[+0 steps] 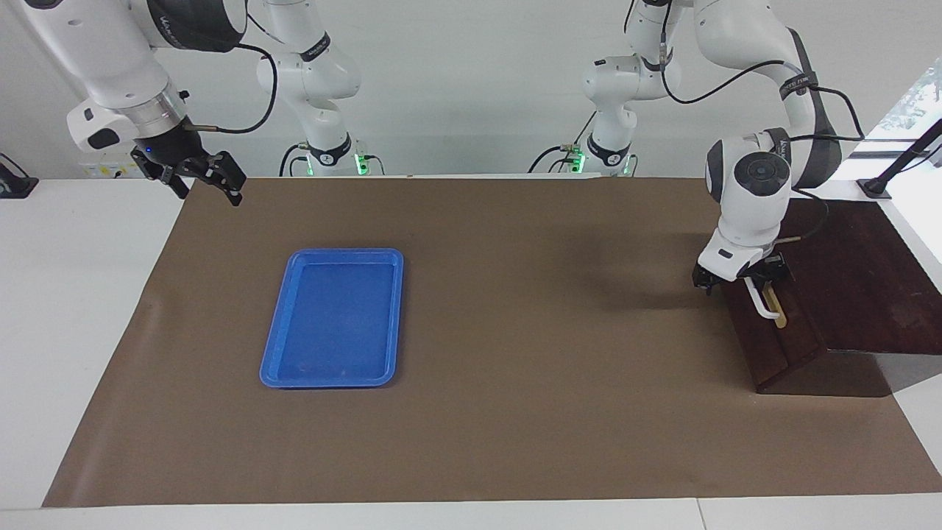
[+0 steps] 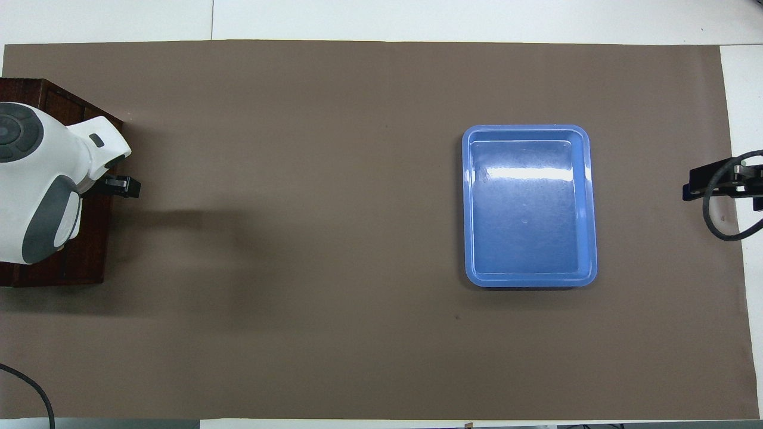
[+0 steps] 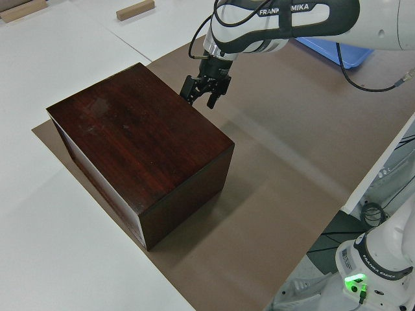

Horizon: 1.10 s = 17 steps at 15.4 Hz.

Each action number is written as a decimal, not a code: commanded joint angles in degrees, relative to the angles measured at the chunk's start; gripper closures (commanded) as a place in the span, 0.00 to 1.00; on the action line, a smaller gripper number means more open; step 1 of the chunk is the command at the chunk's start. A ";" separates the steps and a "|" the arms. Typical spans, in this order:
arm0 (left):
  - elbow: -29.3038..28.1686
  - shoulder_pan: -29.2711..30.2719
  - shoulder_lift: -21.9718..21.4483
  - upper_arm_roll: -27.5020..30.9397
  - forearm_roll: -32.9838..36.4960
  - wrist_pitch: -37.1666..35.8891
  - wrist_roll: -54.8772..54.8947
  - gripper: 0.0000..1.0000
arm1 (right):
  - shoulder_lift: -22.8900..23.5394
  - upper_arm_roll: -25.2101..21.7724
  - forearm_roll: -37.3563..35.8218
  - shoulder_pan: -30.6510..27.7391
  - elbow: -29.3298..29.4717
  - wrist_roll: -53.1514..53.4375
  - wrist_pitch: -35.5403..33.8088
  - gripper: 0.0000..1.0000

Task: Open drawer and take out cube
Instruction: 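Grasp the white drawer handle with the left gripper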

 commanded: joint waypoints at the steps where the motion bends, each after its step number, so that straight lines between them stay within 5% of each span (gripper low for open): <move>1: -1.68 -0.30 -1.16 -0.13 1.33 1.43 0.30 0.00 | -1.56 0.45 1.38 -1.01 -2.24 1.62 0.86 0.00; 17: -0.89 -9.96 -1.34 -0.31 0.63 -3.13 -0.94 0.00 | -2.43 0.45 1.38 -1.89 -4.35 2.33 2.00 0.00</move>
